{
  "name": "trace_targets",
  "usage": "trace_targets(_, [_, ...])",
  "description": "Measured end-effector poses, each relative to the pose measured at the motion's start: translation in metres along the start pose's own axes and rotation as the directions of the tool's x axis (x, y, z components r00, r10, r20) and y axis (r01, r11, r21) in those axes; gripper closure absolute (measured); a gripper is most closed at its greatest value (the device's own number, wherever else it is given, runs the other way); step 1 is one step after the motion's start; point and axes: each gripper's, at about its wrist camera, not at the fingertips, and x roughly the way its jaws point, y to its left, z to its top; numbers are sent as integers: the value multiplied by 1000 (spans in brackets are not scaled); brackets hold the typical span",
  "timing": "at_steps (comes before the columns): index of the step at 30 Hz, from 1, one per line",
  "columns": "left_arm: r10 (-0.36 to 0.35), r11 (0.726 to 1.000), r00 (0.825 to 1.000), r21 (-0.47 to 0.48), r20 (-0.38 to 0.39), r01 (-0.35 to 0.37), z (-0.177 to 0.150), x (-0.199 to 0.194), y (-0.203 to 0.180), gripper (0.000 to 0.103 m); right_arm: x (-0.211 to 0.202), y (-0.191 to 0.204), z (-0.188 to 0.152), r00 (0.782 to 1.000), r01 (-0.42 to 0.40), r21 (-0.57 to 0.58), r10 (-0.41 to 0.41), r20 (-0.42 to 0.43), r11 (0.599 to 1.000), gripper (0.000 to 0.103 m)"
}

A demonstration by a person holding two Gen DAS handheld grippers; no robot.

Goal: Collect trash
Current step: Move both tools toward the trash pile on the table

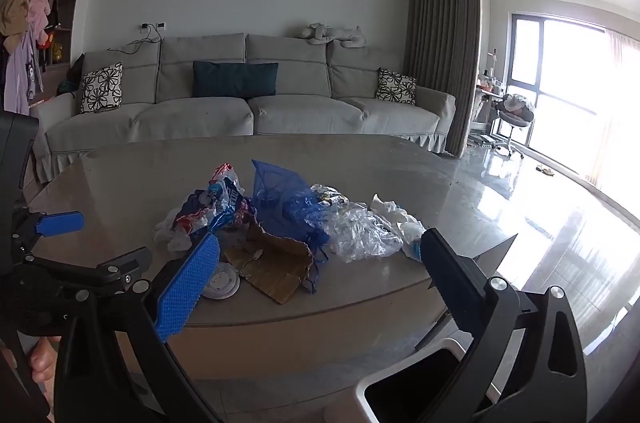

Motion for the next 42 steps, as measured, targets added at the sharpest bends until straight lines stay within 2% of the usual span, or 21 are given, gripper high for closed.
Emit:
trace_targets(16, [-9,1000,998,-7,-62,9,-10,50,7,3,42,13,-8,996,-7,-3,7,-91,1000,3])
trace_targets(26, [-25,1000,992,-2,-120,25,-14,90,5,3,70,14,-21,990,14,-21,-16,-142,1000,3])
trace_targets(30, [-4,1000,990,4,-139,5,-17,106,4,3,80,12,-26,987,10,-19,-13,-160,1000,3])
trace_targets(34, [31,999,988,-8,-148,-33,-22,119,9,3,87,13,-30,985,6,-31,-12,-170,999,3])
trace_targets(42, [-6,999,991,-49,-132,-1,-29,125,16,3,93,18,-31,984,-5,-40,-2,-176,999,3])
